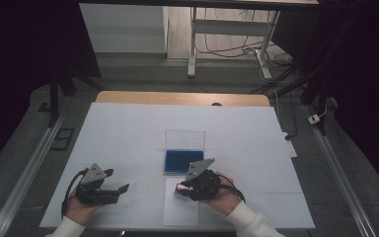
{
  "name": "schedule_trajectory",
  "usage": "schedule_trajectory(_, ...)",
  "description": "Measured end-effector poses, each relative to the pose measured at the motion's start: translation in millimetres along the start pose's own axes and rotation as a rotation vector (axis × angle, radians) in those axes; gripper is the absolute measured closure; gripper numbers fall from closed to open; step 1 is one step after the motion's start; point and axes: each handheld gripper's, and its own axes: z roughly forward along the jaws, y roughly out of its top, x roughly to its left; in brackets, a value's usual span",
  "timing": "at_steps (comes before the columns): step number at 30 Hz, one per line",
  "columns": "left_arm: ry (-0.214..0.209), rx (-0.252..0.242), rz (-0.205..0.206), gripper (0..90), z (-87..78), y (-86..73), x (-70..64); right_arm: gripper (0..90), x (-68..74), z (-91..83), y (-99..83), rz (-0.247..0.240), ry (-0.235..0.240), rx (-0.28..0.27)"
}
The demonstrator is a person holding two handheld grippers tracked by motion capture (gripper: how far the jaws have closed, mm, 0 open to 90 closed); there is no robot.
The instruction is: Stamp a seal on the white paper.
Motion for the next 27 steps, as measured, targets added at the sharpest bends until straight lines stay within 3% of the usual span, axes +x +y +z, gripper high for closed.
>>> schedule_trajectory(27,-0.001,-0.001,-0.005,18.0,-0.5,-0.5,0.6,70.1,-2.0,11.4,-3.4,-0.027,-0.014,0.05)
